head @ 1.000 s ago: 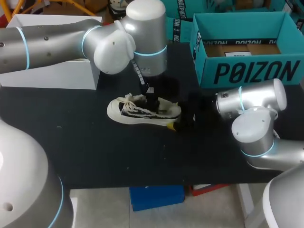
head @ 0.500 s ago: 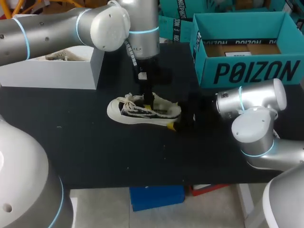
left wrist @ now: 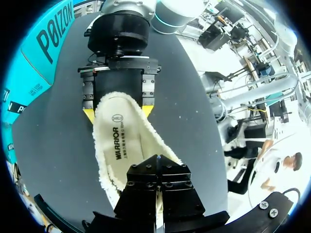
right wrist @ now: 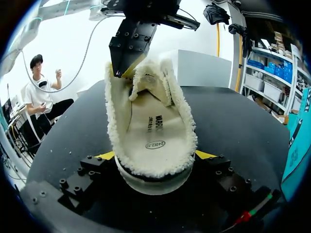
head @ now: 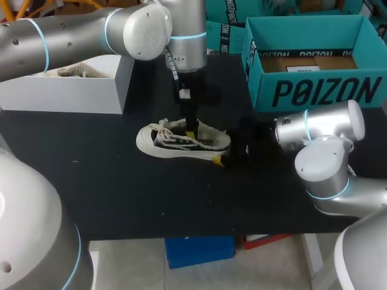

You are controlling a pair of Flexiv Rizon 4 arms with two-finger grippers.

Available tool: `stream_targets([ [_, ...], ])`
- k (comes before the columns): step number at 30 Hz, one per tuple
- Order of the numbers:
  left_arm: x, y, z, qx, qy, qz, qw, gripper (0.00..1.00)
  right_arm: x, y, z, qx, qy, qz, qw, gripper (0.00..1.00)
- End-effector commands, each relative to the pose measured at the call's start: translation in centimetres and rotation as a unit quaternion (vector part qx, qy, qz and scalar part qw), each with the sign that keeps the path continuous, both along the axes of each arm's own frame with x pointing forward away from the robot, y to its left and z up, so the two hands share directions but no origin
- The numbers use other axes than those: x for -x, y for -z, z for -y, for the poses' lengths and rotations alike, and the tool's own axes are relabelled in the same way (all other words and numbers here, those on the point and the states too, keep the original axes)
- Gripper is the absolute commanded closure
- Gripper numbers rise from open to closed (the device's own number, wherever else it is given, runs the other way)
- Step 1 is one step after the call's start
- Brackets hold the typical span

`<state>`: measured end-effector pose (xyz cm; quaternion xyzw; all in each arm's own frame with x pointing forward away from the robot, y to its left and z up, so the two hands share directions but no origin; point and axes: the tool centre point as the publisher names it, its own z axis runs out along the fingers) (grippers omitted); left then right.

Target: Take the shoe out of the shoebox, open the shoe tongue, remove and reinsert the insole, then place the shoe into the shoebox

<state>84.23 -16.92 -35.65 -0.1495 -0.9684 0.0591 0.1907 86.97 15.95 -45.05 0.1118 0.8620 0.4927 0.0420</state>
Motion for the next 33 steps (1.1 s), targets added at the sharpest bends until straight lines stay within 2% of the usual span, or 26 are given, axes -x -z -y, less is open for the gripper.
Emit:
stream_targets([
  [1,0.0,0.1,0.0,0.001,0.001,0.000,1.000,1.00,-0.1,0.6,-0.5,0.002,0.002,-0.001,1.000,1.00],
  [25,0.0,0.1,0.0,0.001,0.001,0.000,1.000,1.00,-0.1,0.6,-0.5,0.002,0.002,-0.001,1.000,1.00],
  [29,-0.2,1.1,-0.4,-0.021,-0.014,0.030,0.999,1.00,-0.1,0.6,-0.5,0.002,0.002,-0.001,1.000,1.00],
  [33,-0.1,1.2,-0.7,-0.030,-0.019,0.053,0.998,1.00,-0.1,0.6,-0.5,0.002,0.002,-0.001,1.000,1.00],
])
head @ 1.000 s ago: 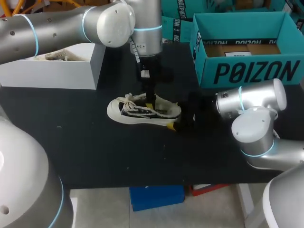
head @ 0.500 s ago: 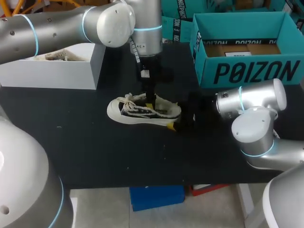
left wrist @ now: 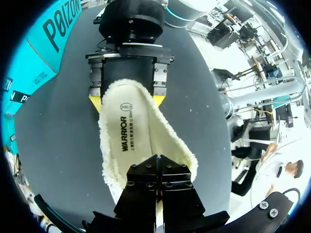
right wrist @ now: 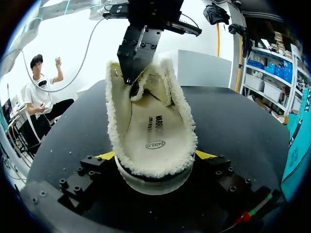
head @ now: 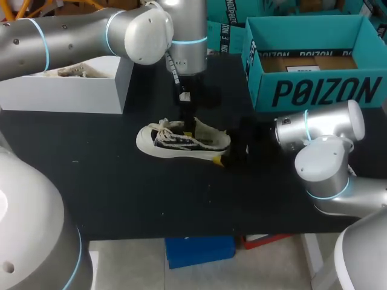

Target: Take the shoe out of the shoebox, open the shoe tongue, remove and reinsert the insole, then place the shoe into the shoebox

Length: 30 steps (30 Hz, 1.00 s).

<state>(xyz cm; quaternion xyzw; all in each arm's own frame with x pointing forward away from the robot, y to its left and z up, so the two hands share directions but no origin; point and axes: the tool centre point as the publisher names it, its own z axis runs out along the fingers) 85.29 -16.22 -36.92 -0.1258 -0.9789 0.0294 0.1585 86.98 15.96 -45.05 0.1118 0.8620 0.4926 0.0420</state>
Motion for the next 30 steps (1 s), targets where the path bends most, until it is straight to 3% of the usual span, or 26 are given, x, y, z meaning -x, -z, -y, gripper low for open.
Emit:
stream_targets([
  [1,1.0,-0.1,-0.1,0.000,0.004,0.018,1.000,1.00,-0.1,0.6,-0.5,0.002,0.002,-0.001,1.000,1.00],
  [17,0.5,2.8,-1.2,0.010,0.024,0.015,1.000,1.00,-0.1,0.6,-0.5,0.002,0.002,-0.001,1.000,1.00],
  [30,0.9,4.0,-0.7,0.017,0.034,0.022,0.999,1.00,-0.1,0.6,-0.5,0.002,0.002,-0.001,1.000,1.00],
])
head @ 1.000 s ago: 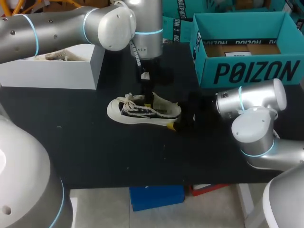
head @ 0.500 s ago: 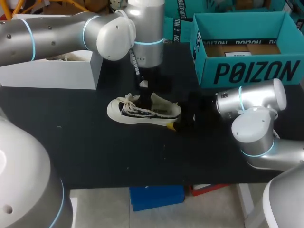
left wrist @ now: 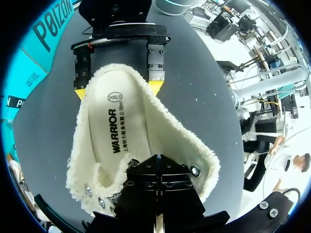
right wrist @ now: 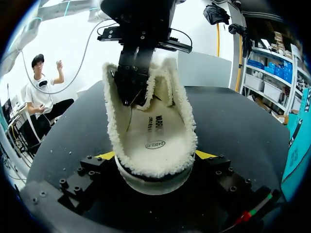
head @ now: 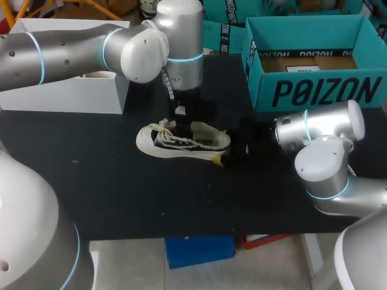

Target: Take the shoe out of the shoebox, open the shoe tongue, remove and reinsert the insole, then place the shoe into the shoebox

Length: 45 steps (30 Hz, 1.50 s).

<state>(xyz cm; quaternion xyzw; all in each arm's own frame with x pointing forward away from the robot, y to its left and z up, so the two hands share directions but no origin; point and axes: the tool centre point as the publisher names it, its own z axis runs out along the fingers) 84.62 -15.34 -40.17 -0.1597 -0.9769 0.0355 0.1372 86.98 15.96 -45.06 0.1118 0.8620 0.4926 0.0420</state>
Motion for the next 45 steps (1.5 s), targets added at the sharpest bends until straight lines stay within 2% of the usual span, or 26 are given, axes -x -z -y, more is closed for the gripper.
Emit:
stream_targets([
  [1,0.2,0.9,0.2,0.003,0.002,0.001,1.000,1.00,-0.1,0.6,-0.4,0.002,0.002,-0.001,1.000,1.00],
  [7,0.0,1.6,0.4,0.008,-0.005,-0.005,1.000,1.00,-0.1,0.6,-0.4,0.002,0.002,-0.001,1.000,1.00],
  [36,0.0,1.6,0.4,0.008,-0.005,-0.005,1.000,1.00,-0.1,0.6,-0.4,0.002,0.002,-0.001,1.000,1.00],
  [45,0.7,3.4,0.9,0.004,-0.010,0.026,1.000,1.00,-0.1,0.6,-0.4,0.002,0.002,-0.001,1.000,1.00],
])
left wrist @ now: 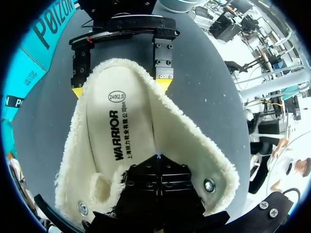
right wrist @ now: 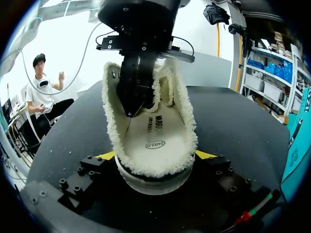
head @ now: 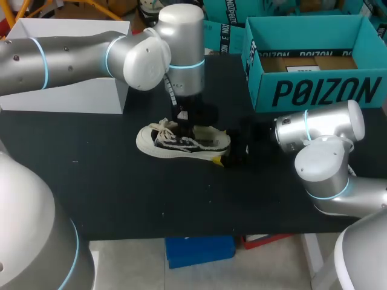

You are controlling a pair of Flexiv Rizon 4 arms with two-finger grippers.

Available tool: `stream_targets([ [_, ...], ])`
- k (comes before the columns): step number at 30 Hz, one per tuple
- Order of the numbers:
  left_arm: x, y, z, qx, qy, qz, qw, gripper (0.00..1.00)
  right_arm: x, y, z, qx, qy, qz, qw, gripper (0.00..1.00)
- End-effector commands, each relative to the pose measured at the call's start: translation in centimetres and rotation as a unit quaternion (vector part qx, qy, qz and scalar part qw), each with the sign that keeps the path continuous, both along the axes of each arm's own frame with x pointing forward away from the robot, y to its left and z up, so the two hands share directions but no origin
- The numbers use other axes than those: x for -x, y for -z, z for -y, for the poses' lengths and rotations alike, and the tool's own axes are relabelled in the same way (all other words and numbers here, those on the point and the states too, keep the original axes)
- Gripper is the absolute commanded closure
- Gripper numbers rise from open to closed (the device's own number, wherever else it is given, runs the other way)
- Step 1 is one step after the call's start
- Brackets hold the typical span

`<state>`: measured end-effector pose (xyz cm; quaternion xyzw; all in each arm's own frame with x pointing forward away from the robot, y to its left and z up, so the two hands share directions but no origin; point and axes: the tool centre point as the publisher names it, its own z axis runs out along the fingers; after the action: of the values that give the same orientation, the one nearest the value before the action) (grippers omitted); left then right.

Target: Take the shoe out of the shoebox, open the shoe tongue, remove and reinsert the insole, then place the shoe into the shoebox

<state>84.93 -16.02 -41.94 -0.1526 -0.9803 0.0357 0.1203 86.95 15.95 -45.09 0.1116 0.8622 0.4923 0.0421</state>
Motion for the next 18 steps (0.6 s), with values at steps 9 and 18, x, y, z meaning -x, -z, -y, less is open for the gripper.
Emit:
stream_targets([
  [9,0.7,3.8,0.2,0.013,-0.006,-0.003,1.000,1.00,-0.2,0.6,-0.5,0.002,0.002,-0.001,1.000,1.00],
  [18,0.4,4.9,0.2,0.021,-0.009,0.008,1.000,0.81,-0.2,0.6,-0.5,0.002,0.002,-0.001,1.000,1.00],
])
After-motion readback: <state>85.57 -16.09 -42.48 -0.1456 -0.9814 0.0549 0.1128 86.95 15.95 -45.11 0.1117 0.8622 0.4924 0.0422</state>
